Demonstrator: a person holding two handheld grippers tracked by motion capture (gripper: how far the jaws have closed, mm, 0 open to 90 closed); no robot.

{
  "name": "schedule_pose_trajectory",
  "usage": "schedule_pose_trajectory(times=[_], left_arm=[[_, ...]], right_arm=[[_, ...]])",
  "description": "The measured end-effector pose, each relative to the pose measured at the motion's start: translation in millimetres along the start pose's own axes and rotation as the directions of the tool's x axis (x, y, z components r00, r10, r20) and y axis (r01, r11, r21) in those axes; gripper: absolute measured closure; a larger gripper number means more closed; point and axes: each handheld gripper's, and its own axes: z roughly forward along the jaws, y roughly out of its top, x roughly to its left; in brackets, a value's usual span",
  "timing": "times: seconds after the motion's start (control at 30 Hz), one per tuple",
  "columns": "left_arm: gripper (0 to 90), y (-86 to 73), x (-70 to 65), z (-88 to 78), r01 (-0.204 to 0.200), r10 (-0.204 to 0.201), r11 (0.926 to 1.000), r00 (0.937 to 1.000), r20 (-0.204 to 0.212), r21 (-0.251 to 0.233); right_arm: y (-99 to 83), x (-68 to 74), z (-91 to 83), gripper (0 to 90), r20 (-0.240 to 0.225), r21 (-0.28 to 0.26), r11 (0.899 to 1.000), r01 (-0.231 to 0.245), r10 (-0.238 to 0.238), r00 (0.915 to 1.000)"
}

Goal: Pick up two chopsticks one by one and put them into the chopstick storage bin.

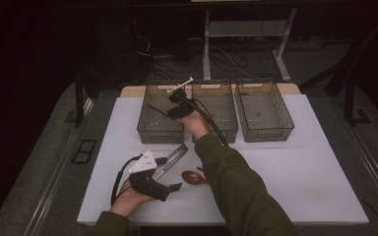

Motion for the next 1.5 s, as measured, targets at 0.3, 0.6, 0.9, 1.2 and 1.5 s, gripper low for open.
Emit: schedule_pose_trajectory(times=[0.3, 0.6, 0.9, 1.2, 1.5], left_arm=[[0.0, -0.1, 0.4, -0.1, -0.002, 0.002, 1.0, 1.0, -0.002, 0.001], [0.0, -0.3, 0.9, -0.5, 0.004, -0.004, 1.0, 1.0, -0.005, -0.003], [0.0, -0.7, 2.2, -1.2, 0.004, -0.004, 1.0, 0.9999, -0.01, -0.004], [0.0, -0.7, 2.4, -0.4, 0.006, -0.006, 1.0, 0.9999, -0.016, 0.002], [0.0, -1.0, 2.8, -0.9, 0.013, -0.013, 0.9998, 0.9998, -0.016, -0.012]], right_arm=[[-0.1, -1.7, -13.4, 61.2, -0.034, -0.039, 0.999, -0.003, 0.001, 0.9994], [-10.1, -5.6, -38.3, 45.1, -0.092, -0.08, 0.996, 0.026, -0.033, 0.9952], [-25.4, -8.1, -63.0, 37.7, -0.134, -0.114, 0.991, 0.076, -0.092, 0.9867], [-50.7, -11.3, -92.7, 36.2, -0.169, -0.156, 0.979, 0.129, -0.155, 0.9733], [-73.6, -22.7, -117.2, 36.4, -0.175, -0.186, 0.974, 0.127, -0.16, 0.9715]])
